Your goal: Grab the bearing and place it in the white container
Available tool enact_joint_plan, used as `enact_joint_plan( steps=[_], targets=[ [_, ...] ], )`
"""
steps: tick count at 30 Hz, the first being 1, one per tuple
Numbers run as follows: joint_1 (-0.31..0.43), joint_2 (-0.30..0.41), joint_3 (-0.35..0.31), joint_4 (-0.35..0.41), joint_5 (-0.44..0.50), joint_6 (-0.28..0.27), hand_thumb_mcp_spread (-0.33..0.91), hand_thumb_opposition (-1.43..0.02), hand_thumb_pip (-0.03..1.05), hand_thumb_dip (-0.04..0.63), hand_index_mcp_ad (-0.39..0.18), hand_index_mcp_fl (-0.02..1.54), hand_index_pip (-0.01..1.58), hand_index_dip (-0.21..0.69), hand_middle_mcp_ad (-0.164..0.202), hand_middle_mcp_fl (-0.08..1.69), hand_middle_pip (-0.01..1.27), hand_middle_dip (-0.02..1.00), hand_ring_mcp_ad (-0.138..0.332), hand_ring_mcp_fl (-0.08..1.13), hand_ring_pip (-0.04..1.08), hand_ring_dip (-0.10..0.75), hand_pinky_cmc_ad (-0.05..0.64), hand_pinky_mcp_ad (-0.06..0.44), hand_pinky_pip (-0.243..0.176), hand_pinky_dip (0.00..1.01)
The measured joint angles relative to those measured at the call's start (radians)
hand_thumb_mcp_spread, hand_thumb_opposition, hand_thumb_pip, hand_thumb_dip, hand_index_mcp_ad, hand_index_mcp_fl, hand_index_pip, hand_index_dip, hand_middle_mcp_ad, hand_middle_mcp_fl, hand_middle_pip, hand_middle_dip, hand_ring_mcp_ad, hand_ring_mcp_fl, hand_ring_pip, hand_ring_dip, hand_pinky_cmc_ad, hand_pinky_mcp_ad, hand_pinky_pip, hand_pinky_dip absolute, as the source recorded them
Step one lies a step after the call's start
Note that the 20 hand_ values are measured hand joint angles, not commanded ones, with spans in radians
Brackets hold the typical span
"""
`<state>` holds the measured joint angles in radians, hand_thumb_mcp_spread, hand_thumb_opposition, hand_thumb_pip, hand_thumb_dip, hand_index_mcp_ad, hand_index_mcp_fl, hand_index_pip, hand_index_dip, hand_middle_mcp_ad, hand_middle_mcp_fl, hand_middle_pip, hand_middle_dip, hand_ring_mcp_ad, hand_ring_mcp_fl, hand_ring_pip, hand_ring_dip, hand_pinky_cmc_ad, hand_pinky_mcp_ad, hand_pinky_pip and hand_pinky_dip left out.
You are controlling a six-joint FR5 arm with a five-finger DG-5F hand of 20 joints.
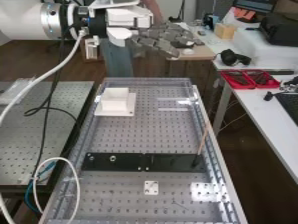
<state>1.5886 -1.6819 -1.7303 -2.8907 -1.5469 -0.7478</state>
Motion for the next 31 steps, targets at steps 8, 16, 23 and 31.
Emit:
enact_joint_plan(
  steps=[8, 16, 23, 31],
  targets=[
    [-0.010, -0.006, 0.011, -0.006, 0.001, -0.005, 0.09, -0.62, 0.42, -0.002, -0.061, 0.12, 0.12, 0.353, 0.087, 0.01, 0.12, 0.19, 0.157, 0.00, 0.10, 0.096, 0.445, 0.328, -0.105, 0.27],
    [-0.014, 0.005, 0.007, 0.002, -0.009, -0.007, 0.10, -0.62, 0.42, -0.002, -0.061, 0.12, 0.11, 0.328, 0.087, 0.01, 0.12, 0.19, 0.161, 0.00, 0.09, 0.096, 0.445, 0.328, -0.105, 0.25],
    [-0.019, 0.024, -0.005, 0.009, -0.020, 0.011, 0.09, -0.62, 0.42, -0.002, -0.061, 0.12, 0.11, 0.314, 0.091, 0.01, 0.13, 0.20, 0.161, 0.00, 0.09, 0.096, 0.445, 0.328, -0.105, 0.25],
    [-0.022, 0.042, -0.019, 0.011, -0.036, 0.024, 0.10, -0.62, 0.42, -0.002, -0.061, 0.12, 0.11, 0.314, 0.087, 0.01, 0.13, 0.20, 0.161, 0.00, 0.09, 0.096, 0.445, 0.326, -0.105, 0.25]
  ],
)
